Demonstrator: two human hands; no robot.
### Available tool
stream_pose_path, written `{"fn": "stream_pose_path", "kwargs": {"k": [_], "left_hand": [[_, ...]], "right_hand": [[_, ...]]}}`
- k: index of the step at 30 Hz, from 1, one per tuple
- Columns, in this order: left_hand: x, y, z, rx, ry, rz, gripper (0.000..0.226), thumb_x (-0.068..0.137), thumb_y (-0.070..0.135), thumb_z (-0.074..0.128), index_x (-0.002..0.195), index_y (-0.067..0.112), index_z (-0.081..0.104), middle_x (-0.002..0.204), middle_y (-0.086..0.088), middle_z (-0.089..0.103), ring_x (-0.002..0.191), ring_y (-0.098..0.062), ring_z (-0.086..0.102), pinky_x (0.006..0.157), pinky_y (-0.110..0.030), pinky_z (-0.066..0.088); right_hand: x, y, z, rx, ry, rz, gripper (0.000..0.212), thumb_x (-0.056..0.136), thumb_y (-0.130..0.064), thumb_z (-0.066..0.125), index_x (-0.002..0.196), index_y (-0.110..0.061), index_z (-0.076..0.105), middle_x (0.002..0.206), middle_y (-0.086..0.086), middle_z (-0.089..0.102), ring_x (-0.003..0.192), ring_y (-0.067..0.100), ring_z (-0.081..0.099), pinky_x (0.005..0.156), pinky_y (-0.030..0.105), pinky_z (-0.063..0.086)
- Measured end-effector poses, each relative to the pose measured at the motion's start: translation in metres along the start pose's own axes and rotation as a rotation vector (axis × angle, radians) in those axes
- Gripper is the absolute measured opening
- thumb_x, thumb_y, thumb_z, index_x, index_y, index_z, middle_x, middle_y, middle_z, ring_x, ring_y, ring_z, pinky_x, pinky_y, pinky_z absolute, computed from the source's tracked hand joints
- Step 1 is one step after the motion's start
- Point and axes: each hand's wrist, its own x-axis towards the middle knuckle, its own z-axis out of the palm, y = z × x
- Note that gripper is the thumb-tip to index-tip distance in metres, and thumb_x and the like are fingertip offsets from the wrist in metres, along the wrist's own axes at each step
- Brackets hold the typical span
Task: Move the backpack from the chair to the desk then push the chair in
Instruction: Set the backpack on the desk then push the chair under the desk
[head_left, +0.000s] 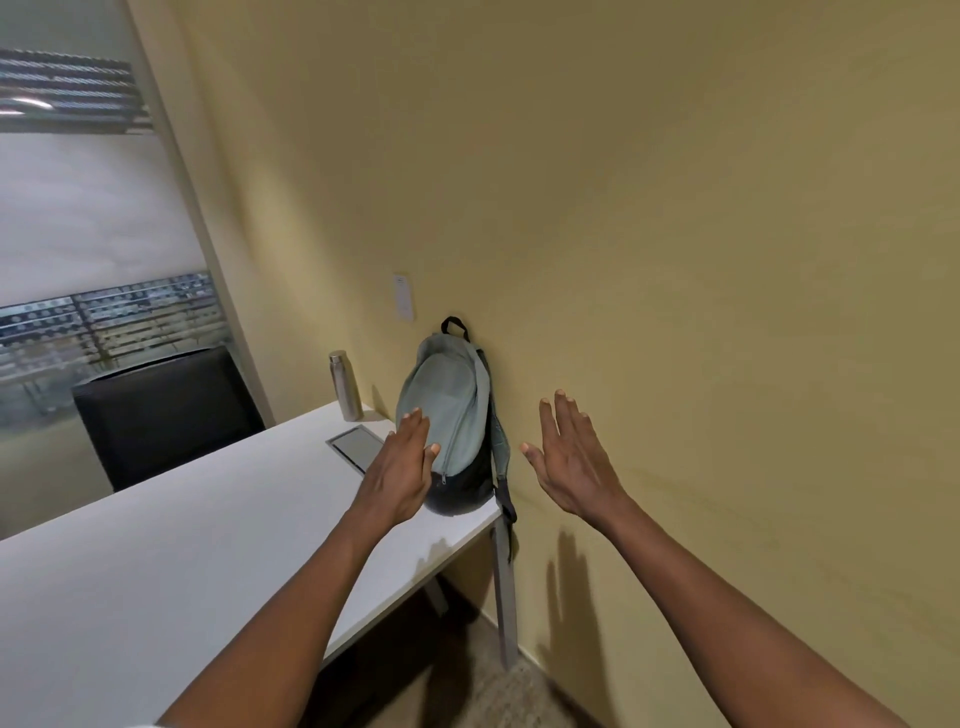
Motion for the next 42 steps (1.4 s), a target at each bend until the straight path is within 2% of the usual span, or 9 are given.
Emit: {"fn": "stream_pose_path", "kwargs": {"k": [11,15,18,21,26,30,42], "left_hand": [[-0.088,0.015,-0.017,-0.056,0.002,0.036,0.054,0.109,0.03,0.034,0.157,0.009,0.024,0.166,-0.01,0.021,0.154,-0.023,0.016,0.125,-0.038,0.016],[-0.106,0.022,-0.021,-0.061,0.007,0.034,0.054,0.108,0.031,0.035,0.157,0.01,0.024,0.166,-0.009,0.021,0.154,-0.022,0.016,0.123,-0.035,0.013],[-0.114,0.026,-0.028,-0.069,0.019,0.02,0.054,0.109,0.033,0.033,0.158,0.012,0.024,0.167,-0.006,0.02,0.154,-0.021,0.016,0.122,-0.033,0.012],[-0.118,0.03,-0.037,-0.095,0.045,0.006,0.053,0.108,0.034,0.033,0.157,0.015,0.027,0.166,-0.006,0.024,0.154,-0.023,0.019,0.121,-0.037,0.019],[-0.126,0.037,-0.043,-0.093,0.077,0.016,0.05,0.108,0.032,0.034,0.155,0.014,0.031,0.165,-0.008,0.028,0.153,-0.025,0.022,0.121,-0.04,0.023],[-0.138,0.041,-0.041,-0.094,0.071,0.012,0.053,0.108,0.034,0.033,0.156,0.014,0.027,0.166,-0.007,0.025,0.154,-0.022,0.019,0.121,-0.035,0.017],[-0.188,0.025,-0.078,-0.127,0.07,0.066,0.052,0.108,0.032,0.035,0.156,0.012,0.028,0.165,-0.008,0.026,0.153,-0.023,0.021,0.122,-0.037,0.019]], "right_hand": [[-0.107,-0.053,-0.036,-0.062,0.024,0.009,0.072,0.104,-0.05,0.023,0.158,-0.004,0.007,0.166,0.021,0.001,0.155,0.031,0.001,0.125,0.04,0.0],[-0.121,-0.06,-0.044,-0.068,0.013,0.004,0.073,0.104,-0.051,0.022,0.158,-0.006,0.005,0.166,0.02,-0.002,0.155,0.03,-0.002,0.124,0.039,-0.002],[-0.129,-0.062,-0.049,-0.071,0.02,-0.009,0.072,0.104,-0.05,0.022,0.158,-0.006,0.006,0.166,0.02,-0.001,0.155,0.03,-0.002,0.125,0.04,0.001],[-0.138,-0.062,-0.054,-0.092,0.013,-0.021,0.07,0.104,-0.048,0.022,0.157,-0.004,0.008,0.166,0.022,0.001,0.155,0.032,0.0,0.127,0.043,0.006],[-0.15,-0.062,-0.065,-0.096,0.022,-0.014,0.071,0.104,-0.048,0.022,0.158,-0.003,0.006,0.166,0.022,-0.001,0.155,0.032,-0.002,0.127,0.042,0.004],[-0.161,-0.066,-0.071,-0.11,0.013,-0.005,0.07,0.105,-0.047,0.021,0.158,-0.003,0.005,0.166,0.021,-0.003,0.155,0.031,-0.004,0.127,0.042,0.004],[-0.214,-0.119,-0.086,-0.176,0.018,0.04,0.071,0.105,-0.049,0.019,0.157,-0.002,0.006,0.166,0.023,-0.001,0.155,0.031,-0.001,0.127,0.043,0.005]]}}
